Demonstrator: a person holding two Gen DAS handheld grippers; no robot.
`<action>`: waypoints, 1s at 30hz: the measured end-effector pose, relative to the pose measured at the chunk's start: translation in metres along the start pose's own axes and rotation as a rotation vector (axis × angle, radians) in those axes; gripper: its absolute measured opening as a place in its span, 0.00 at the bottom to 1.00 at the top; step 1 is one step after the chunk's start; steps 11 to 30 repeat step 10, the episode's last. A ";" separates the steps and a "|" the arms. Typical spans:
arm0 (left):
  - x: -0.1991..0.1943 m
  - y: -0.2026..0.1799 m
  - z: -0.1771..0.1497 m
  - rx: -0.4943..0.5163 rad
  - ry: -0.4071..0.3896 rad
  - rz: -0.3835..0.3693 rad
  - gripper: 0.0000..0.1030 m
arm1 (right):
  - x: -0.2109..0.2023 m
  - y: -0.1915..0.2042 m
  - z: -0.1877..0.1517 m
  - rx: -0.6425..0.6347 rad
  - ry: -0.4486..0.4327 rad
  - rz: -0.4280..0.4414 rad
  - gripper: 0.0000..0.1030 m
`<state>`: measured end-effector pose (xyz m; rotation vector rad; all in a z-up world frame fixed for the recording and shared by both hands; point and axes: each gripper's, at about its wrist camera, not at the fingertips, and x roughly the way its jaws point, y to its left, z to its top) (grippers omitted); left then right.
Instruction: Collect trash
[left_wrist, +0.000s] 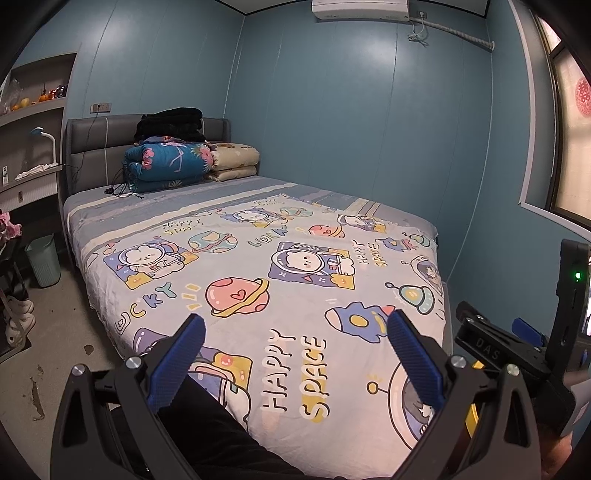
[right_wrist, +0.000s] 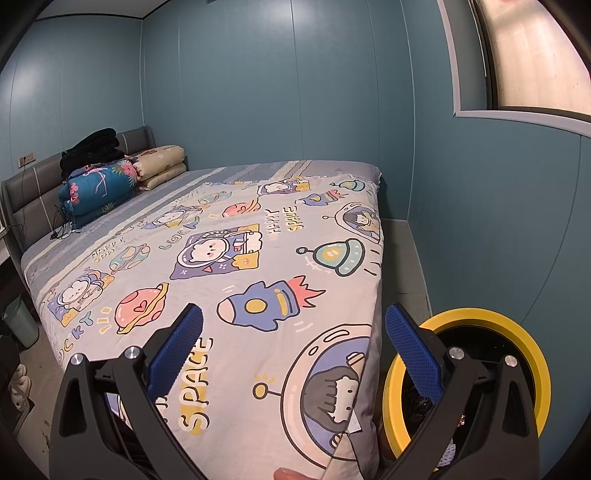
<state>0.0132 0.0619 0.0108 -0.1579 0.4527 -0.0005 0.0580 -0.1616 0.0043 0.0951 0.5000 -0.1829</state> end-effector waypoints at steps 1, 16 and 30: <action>0.000 0.000 0.000 -0.001 0.002 -0.003 0.92 | 0.000 0.000 0.000 0.001 0.000 -0.001 0.92; 0.001 -0.002 0.000 -0.002 0.009 -0.004 0.92 | 0.000 0.002 -0.001 0.001 0.005 0.000 0.92; 0.001 -0.002 0.000 -0.002 0.009 -0.004 0.92 | 0.000 0.002 -0.001 0.001 0.005 0.000 0.92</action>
